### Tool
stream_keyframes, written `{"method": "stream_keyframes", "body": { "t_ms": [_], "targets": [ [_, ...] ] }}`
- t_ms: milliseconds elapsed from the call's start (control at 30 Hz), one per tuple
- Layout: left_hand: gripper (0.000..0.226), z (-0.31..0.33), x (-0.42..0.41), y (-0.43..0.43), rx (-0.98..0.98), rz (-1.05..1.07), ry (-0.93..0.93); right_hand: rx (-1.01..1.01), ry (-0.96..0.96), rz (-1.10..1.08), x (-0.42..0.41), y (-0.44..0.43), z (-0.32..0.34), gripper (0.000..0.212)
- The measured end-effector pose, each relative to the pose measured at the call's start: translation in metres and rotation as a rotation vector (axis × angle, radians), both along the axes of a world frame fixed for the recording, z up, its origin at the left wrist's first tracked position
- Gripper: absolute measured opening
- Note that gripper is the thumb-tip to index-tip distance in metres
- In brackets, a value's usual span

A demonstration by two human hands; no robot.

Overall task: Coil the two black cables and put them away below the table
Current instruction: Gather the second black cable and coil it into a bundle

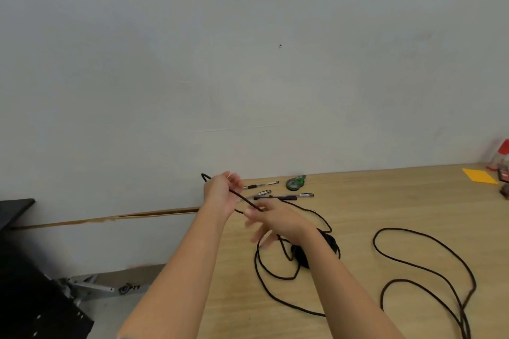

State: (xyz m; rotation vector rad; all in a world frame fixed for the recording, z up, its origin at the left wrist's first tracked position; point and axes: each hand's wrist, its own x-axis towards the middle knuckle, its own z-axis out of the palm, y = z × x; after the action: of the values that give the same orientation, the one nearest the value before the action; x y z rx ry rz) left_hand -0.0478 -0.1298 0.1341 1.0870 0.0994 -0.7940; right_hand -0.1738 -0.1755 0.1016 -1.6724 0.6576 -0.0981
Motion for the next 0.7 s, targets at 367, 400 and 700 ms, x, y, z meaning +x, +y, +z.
{"method": "stream_keyframes", "body": {
  "t_ms": [367, 400, 700],
  "targets": [
    [0.056, -0.035, 0.001, 0.034, 0.332, -0.622, -0.637, -0.015, -0.508, -0.523, -0.008, -0.047, 0.055, 0.019],
    [0.055, -0.038, 0.002, 0.037, 0.247, -0.675, -0.596, 0.000, -0.521, -0.641, -0.008, -0.053, 0.056, 0.021],
    [0.016, -0.060, 0.015, 0.047, 0.252, -0.640, -0.656, -0.085, -0.099, -1.164, -0.020, -0.073, -0.015, 0.027]
  ]
}}
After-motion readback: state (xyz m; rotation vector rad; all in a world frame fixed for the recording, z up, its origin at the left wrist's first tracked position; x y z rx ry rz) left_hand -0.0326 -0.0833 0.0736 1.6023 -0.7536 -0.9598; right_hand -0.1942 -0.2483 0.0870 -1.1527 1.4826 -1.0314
